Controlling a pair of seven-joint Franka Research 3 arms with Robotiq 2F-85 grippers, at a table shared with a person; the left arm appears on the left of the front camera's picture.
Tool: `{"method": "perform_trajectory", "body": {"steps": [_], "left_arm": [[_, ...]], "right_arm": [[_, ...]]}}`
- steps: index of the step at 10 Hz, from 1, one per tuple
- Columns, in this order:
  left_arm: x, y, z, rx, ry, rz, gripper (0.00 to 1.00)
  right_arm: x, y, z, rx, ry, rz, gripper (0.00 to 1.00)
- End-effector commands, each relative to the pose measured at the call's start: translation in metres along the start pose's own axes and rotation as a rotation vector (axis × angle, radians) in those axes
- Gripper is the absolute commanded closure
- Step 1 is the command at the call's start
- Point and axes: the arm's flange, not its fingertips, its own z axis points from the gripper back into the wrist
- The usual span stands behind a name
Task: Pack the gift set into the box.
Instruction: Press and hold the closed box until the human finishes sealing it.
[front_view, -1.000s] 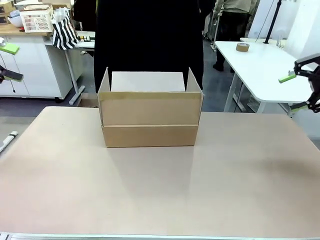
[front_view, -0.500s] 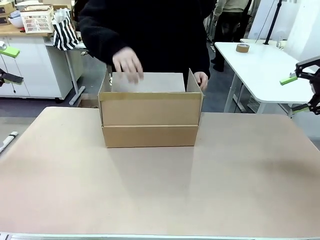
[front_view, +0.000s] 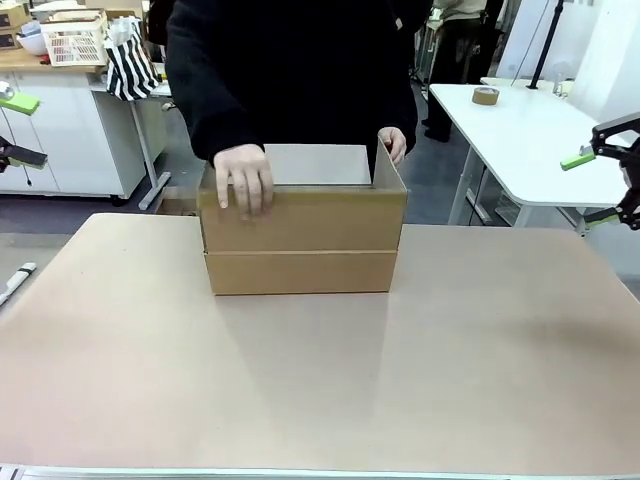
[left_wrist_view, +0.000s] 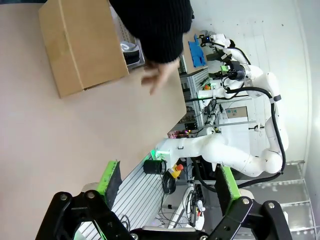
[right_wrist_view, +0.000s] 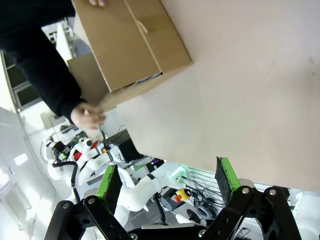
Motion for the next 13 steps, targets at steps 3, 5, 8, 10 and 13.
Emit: {"method": "perform_trajectory", "body": {"steps": [3,5,8,10,13], "left_arm": [[-0.0004,-0.0009,-0.0026,-0.017,-0.021,-0.010,0.00],[-0.0004,-0.0009,-0.0026,-0.017,-0.021,-0.010,0.00],[-0.0004,-0.0009,-0.0026,-0.017,-0.021,-0.010,0.00],[-0.0004,-0.0009,-0.0026,-0.017,-0.021,-0.010,0.00],[-0.0004,-0.0009,-0.0026,-0.017,-0.021,-0.010,0.00]], "right_arm": [[-0.0009,-0.0022,0.0033,-0.016,0.008,0.000,0.00],[-0.0009,-0.0022,0.0033,-0.016,0.008,0.000,0.00],[-0.0009,-0.0022,0.0033,-0.016,0.008,0.000,0.00],[-0.0009,-0.0022,0.0033,-0.016,0.008,0.000,0.00],[-0.0009,-0.0022,0.0033,-0.016,0.008,0.000,0.00]]}}
